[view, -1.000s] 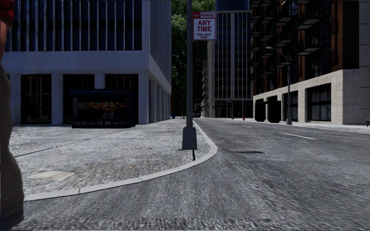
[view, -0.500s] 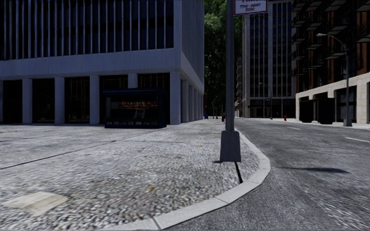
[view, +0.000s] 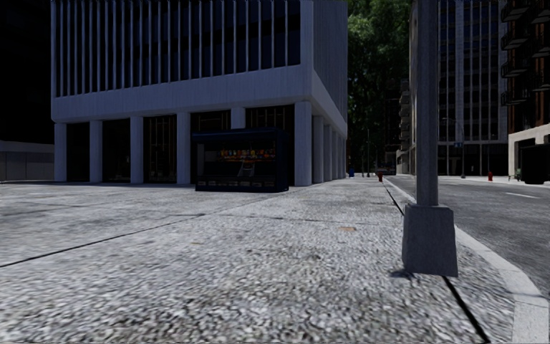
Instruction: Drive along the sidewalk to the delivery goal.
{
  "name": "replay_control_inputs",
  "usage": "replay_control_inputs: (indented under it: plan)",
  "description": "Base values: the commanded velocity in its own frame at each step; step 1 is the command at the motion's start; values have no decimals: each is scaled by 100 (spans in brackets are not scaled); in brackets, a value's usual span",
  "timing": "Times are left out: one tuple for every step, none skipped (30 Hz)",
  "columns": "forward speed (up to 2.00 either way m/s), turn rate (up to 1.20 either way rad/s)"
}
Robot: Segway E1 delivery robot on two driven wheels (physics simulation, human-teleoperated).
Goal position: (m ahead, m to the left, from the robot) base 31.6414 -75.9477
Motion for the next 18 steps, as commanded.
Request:
replay_control_inputs:
  plan:
    - [161, 6]
    - [161, 6]
    - [161, 4]
    - [161, 3]
    - [161, 3]
    - [161, 1]
    - [161, 1]
    - [161, 0]
    - [161, 0]
    - [161, 0]
    - [161, 0]
    - [161, 0]
    - [161, 0]
    - [161, 0]
    - [161, 0]
    - [161, 0]
    - [161, 0]
    - [161, 0]
